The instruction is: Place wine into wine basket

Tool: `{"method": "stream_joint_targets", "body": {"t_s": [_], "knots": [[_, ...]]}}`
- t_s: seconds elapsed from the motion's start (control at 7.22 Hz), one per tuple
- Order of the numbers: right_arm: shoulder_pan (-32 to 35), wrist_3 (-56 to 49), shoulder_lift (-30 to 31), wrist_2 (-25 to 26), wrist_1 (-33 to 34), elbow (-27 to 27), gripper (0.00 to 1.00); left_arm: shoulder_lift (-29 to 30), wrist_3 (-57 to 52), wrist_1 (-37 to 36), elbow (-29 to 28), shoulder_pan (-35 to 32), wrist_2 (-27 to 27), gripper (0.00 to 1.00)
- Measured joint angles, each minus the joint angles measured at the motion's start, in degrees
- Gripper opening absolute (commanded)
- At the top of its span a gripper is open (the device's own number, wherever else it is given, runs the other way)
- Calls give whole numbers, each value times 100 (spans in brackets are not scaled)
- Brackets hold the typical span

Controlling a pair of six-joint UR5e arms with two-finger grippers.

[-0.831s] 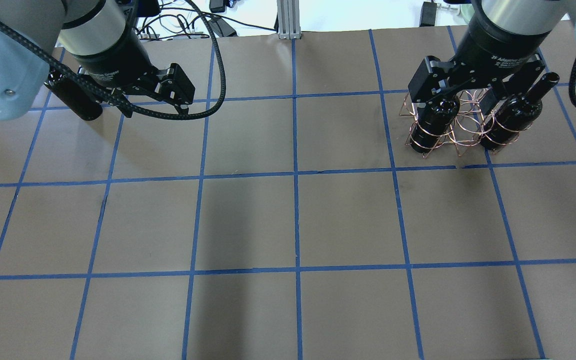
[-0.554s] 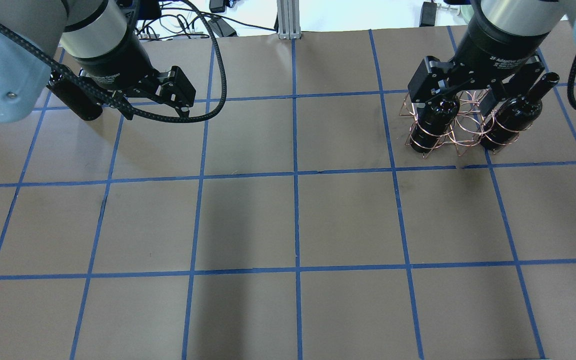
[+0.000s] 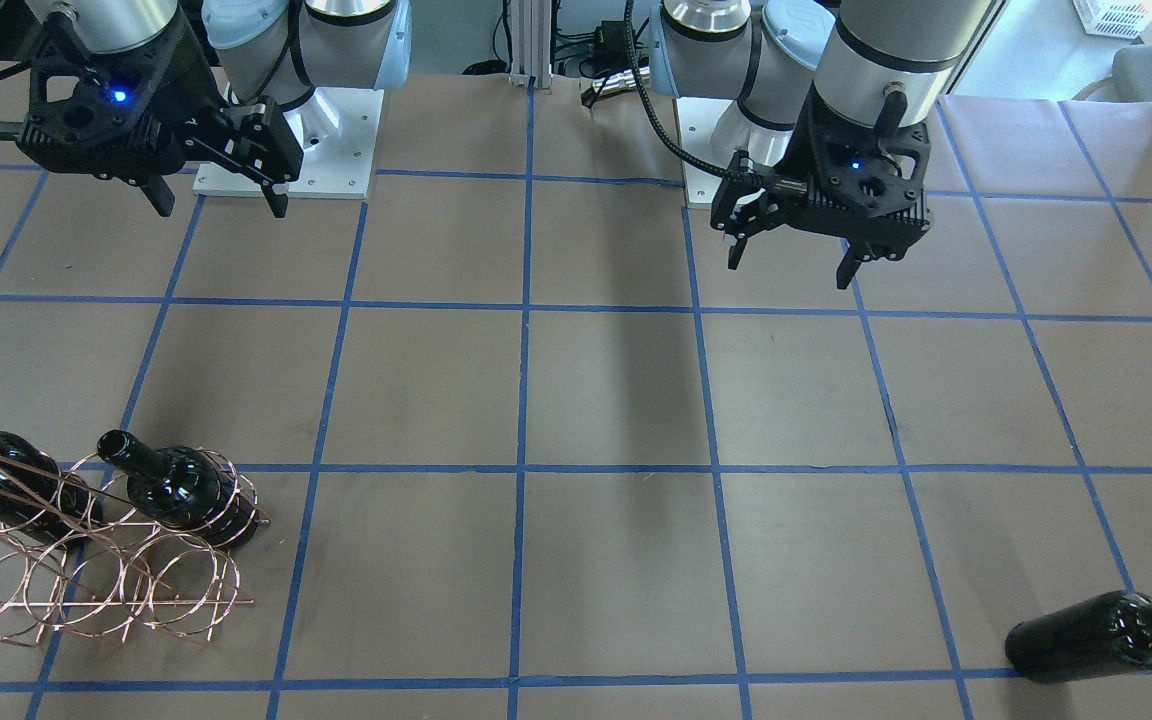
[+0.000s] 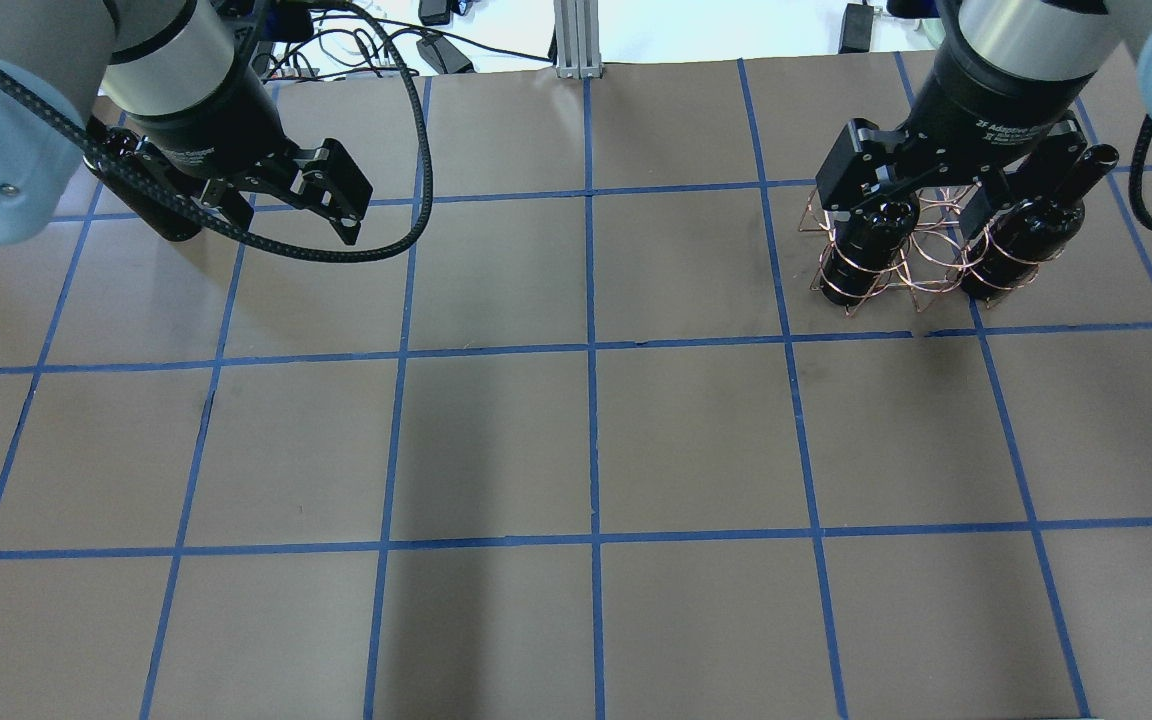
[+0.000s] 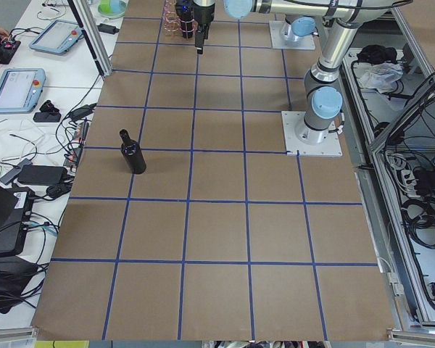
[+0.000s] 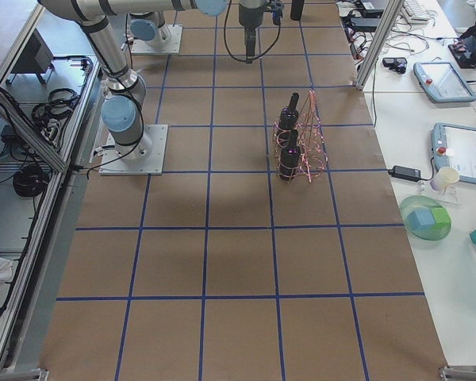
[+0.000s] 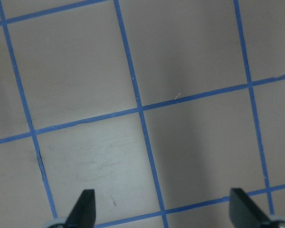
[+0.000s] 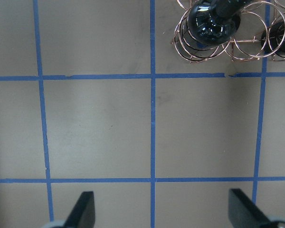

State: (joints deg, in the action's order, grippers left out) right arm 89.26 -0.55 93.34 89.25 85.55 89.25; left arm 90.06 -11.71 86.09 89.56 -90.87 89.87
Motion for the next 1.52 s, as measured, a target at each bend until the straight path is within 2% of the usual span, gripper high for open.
{"method": "stream_joint_targets", "body": {"t_s": [0.42,0.69,0.83,1.25,1.52], "knots": [[2,-12,0,5,6,31,100,42,-1765,-290,75,1185,-19,100],[-1,-21,4,11,4,32,100,236,-2391,-512,80,2188,-34,100],[-3,-25,2,17,0,32,100,422,-2477,-925,80,2579,-35,100],[-12,-54,0,33,-3,35,100,1170,-2517,-2489,76,3039,-160,100],[-14,-60,1,33,-3,38,100,1532,-2503,-3052,14,3061,-558,100]]}}
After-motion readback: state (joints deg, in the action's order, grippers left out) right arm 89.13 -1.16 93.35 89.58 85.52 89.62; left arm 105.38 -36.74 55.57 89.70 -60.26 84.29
